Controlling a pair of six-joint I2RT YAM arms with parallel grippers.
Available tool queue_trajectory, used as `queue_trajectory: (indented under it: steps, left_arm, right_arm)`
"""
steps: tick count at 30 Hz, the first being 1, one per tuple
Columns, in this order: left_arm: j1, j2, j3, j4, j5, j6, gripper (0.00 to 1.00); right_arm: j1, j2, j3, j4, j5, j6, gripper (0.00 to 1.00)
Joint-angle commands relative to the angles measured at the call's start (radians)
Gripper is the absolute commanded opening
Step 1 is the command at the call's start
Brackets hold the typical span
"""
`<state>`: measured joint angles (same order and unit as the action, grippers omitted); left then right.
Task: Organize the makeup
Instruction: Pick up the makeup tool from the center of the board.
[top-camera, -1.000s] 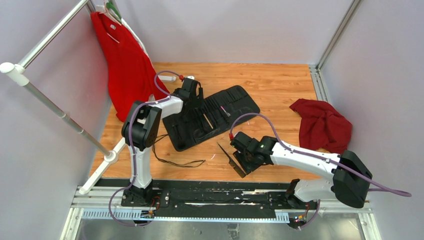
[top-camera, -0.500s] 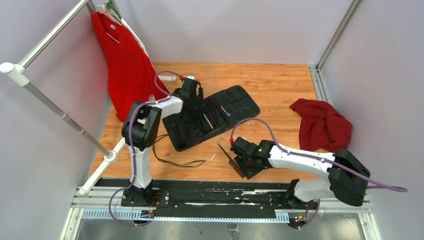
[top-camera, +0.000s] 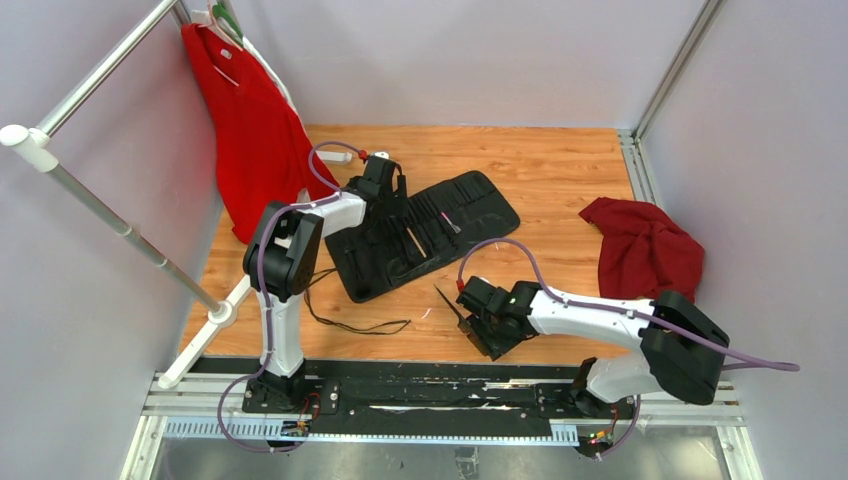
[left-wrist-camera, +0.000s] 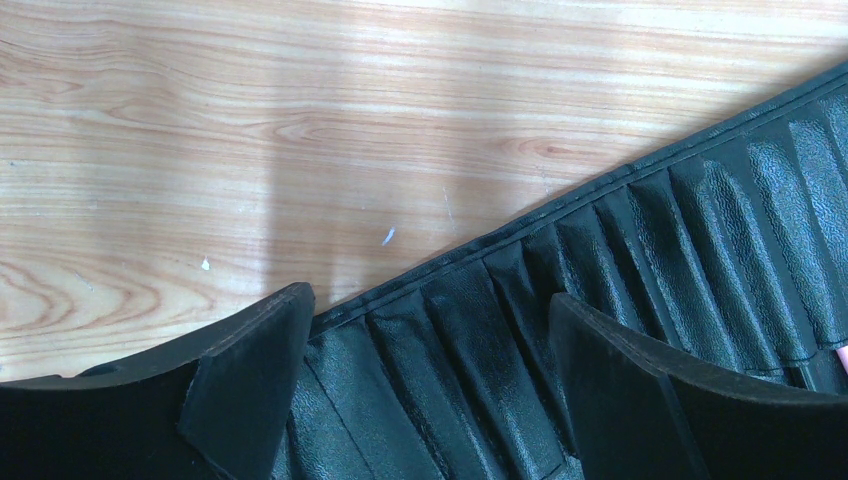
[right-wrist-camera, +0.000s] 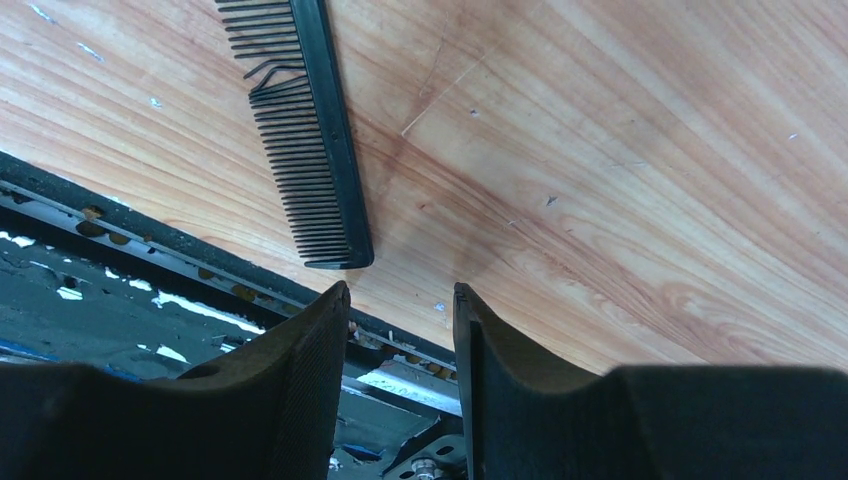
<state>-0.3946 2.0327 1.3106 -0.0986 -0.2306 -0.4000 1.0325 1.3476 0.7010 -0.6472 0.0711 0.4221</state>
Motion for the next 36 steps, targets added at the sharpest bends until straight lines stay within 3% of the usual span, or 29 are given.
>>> queue_trajectory:
  steps: [1,36]
  left_arm:
    - [0.005,0.056,-0.041,-0.082,0.079,-0.031,0.93]
    - [0.004,0.053,-0.047,-0.079,0.081,-0.031,0.93]
  right_arm:
    - [0.015,0.017,-0.007,0.01,0.0,0.006,0.43]
    - [0.014,0.184,0.111,0.073,0.071,-0.063,0.43]
